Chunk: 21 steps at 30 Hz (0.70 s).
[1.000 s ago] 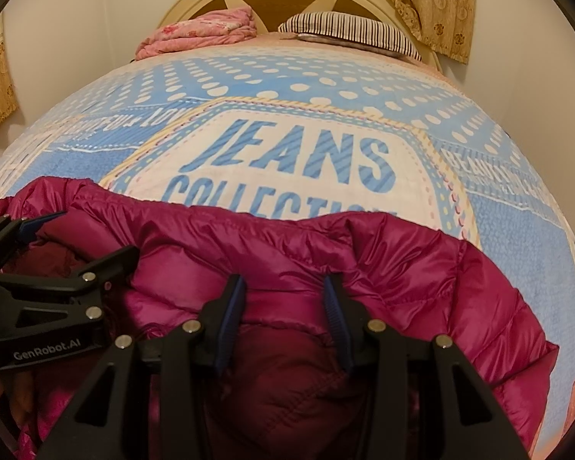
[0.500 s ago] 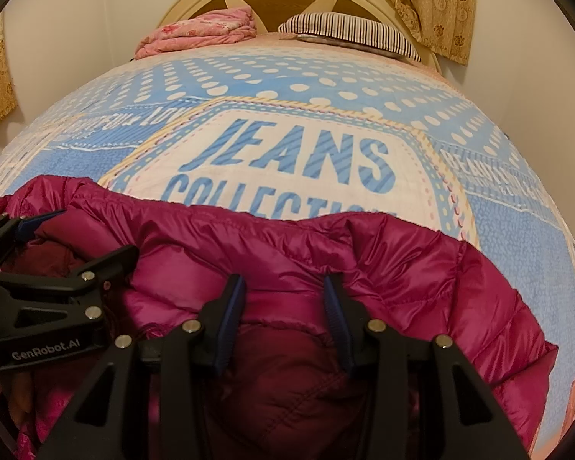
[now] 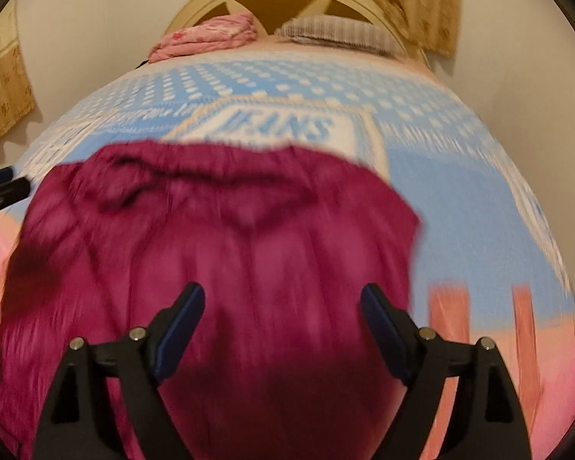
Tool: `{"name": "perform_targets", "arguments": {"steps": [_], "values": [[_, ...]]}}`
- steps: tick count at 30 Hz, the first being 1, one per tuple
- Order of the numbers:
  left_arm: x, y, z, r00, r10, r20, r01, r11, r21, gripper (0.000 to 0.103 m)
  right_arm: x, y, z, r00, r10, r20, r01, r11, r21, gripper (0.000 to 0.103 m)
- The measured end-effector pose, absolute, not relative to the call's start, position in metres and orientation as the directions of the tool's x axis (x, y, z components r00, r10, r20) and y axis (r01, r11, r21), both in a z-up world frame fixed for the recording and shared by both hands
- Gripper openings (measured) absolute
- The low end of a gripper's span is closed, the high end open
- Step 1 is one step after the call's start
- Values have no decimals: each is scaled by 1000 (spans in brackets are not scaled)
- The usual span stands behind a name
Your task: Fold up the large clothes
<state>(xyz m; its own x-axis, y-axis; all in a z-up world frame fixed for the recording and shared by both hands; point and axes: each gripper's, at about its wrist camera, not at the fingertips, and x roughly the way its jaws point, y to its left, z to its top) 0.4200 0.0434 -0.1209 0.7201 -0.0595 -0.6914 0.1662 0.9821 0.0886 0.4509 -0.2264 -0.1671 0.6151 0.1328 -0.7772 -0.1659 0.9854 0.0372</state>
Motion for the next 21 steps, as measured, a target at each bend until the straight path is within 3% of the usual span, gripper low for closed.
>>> {"name": "perform_targets", "arguments": {"steps": [10, 21], "values": [[272, 113, -190, 657, 35, -753, 64, 993, 102, 95, 278, -283, -189, 616, 96, -782, -45, 995, 87, 90], [197, 134, -214, 639, -5, -769, 36, 999, 24, 95, 194, -281, -197, 625, 112, -772, -25, 992, 124, 90]]}}
